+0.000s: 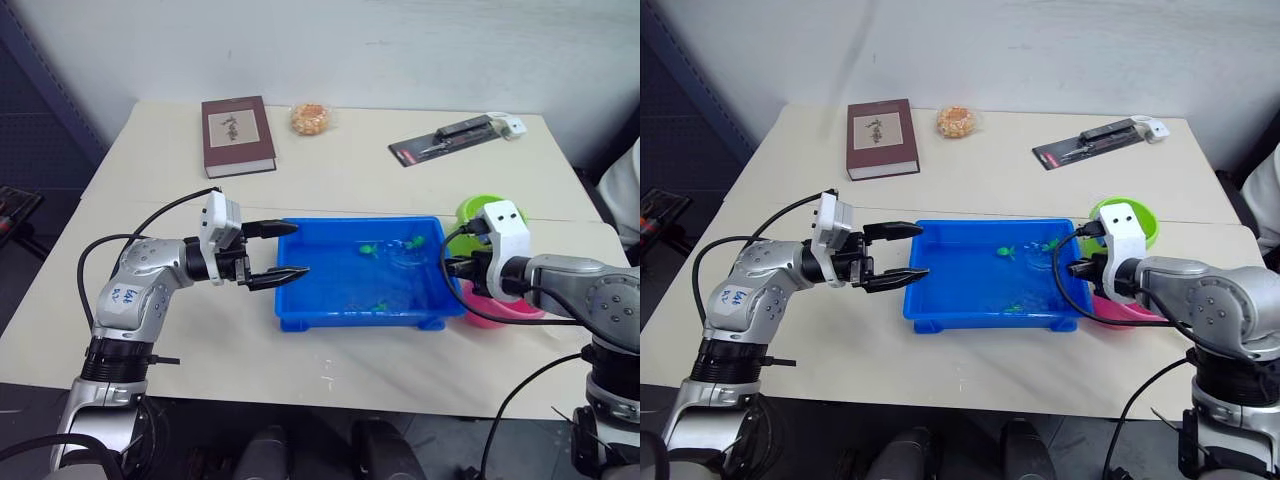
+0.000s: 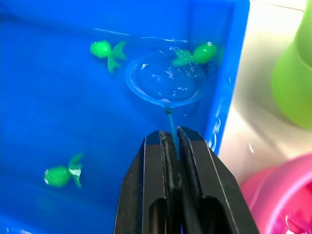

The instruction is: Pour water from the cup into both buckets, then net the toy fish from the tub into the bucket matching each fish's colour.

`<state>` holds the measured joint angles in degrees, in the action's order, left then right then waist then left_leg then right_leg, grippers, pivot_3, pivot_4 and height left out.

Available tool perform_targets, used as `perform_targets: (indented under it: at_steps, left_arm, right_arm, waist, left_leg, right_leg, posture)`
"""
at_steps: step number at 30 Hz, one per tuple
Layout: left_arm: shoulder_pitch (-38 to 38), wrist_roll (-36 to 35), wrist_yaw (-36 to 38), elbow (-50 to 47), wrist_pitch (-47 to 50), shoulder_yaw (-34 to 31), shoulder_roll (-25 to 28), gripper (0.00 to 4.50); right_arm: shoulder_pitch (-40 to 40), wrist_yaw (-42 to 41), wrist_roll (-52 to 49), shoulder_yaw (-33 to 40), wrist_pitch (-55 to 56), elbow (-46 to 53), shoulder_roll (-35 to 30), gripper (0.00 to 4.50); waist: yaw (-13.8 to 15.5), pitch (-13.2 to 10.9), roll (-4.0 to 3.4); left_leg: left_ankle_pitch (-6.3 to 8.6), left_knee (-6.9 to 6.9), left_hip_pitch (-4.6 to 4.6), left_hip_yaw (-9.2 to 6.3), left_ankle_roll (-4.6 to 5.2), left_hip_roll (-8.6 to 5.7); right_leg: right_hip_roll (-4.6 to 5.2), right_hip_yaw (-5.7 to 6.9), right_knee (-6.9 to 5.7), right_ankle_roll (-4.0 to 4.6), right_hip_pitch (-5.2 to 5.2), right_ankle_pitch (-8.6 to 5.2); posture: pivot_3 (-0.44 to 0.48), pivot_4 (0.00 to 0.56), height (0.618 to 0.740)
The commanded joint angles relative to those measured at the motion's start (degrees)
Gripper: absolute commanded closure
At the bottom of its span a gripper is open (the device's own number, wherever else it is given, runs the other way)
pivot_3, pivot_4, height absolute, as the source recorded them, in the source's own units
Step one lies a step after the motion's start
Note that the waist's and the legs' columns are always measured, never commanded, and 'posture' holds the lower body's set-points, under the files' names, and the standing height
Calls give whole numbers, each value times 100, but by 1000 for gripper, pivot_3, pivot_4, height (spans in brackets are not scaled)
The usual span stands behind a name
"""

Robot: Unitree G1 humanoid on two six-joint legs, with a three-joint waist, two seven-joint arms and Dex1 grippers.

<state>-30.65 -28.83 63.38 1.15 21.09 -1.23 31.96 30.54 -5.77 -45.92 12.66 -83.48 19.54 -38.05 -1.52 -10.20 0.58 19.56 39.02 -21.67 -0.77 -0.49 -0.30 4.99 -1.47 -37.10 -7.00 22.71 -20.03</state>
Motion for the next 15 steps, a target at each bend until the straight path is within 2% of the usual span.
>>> perform_targets:
  at_steps: [1, 3, 9, 15]
  left_arm:
    - [-6, -61, -37, -140, -67, -136, 22, 42]
    - [-5, -79, -55, -156, -64, -153, 13, 42]
    - [-35, -72, -31, -131, -67, -157, 35, 42]
    - [-82, -70, 3, -82, -82, -143, 19, 42]
  right_arm:
    - [-123, -188, 299, -26, 530, 248, -31, 4500]
    - [-215, -229, 315, 61, 471, 309, -31, 4500]
    - [57, -90, -106, 933, -719, 451, 730, 4500]
    - [-14, 80, -331, 911, -902, 357, 586, 4500]
  waist:
    - [0, 0, 0]
    - [0, 0, 0]
    - [-15, 0, -1]
    - [-4, -1, -1]
  left_leg:
    - [0, 0, 0, 0, 0, 0]
    - [0, -1, -1, 0, 0, 0]
    - [0, -2, -1, -1, -1, 1]
    - [-1, -3, -2, -1, -1, 0]
  right_leg:
    - [0, 1, 0, 0, 0, 0]
    - [-1, 1, -1, 0, 0, 0]
    - [-2, 0, -10, 0, 3, 0]
    - [0, -1, -12, 0, 6, 0]
  posture:
    - [0, 150, 740]
    - [0, 150, 740]
    - [0, 150, 740]
    - [0, 150, 740]
